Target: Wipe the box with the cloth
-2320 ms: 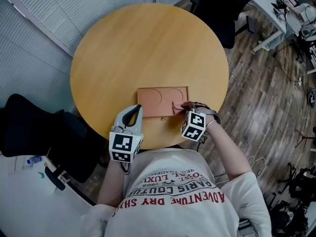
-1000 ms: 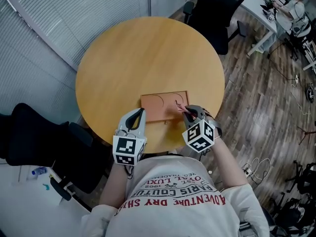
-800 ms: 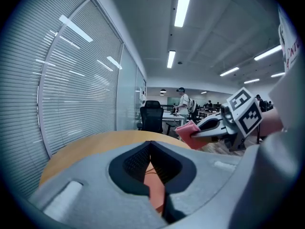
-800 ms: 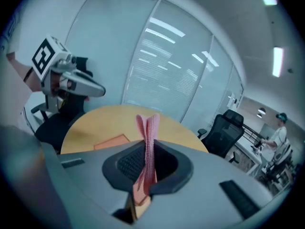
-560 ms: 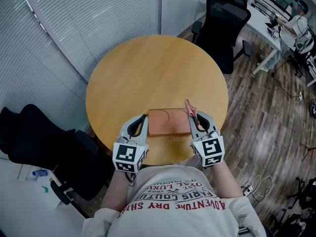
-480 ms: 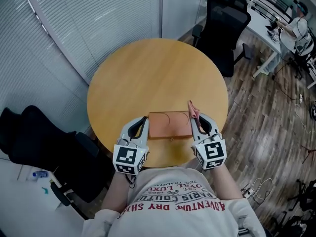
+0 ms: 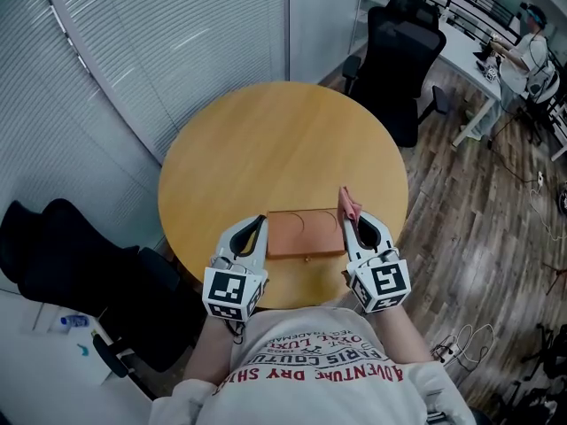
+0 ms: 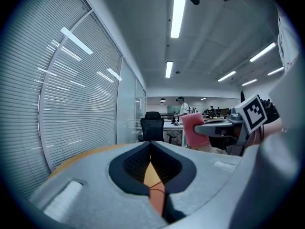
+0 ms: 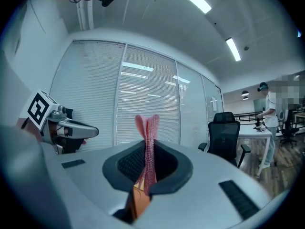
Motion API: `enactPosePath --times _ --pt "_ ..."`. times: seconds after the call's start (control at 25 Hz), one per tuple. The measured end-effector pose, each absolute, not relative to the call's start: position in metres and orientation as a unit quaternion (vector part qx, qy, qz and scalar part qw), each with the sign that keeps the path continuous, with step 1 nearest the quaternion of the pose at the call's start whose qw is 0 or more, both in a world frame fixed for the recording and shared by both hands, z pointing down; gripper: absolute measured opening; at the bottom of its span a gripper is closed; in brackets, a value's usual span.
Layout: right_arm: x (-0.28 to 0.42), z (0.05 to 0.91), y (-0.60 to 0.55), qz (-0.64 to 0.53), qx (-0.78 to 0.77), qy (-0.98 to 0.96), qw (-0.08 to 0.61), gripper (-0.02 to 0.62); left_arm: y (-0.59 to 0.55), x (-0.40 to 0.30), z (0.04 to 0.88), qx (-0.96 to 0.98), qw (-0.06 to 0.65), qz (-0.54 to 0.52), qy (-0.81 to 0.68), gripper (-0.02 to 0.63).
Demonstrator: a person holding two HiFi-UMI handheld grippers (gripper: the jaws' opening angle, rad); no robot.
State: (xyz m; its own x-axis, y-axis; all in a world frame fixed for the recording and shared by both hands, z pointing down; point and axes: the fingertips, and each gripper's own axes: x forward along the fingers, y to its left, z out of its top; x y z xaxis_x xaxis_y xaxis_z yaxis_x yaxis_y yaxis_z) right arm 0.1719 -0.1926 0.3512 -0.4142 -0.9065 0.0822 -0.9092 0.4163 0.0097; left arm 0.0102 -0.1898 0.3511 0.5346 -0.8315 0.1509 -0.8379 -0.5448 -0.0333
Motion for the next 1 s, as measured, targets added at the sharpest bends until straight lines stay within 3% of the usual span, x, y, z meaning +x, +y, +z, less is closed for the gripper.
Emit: enactPosePath --times 1.0 --pt "0.154 0.361 -0.175 0.029 0.524 -0.849 0.066 0.026 -0.178 0.003 0.356 0.865 0.035 0.065 -0.497 0.009"
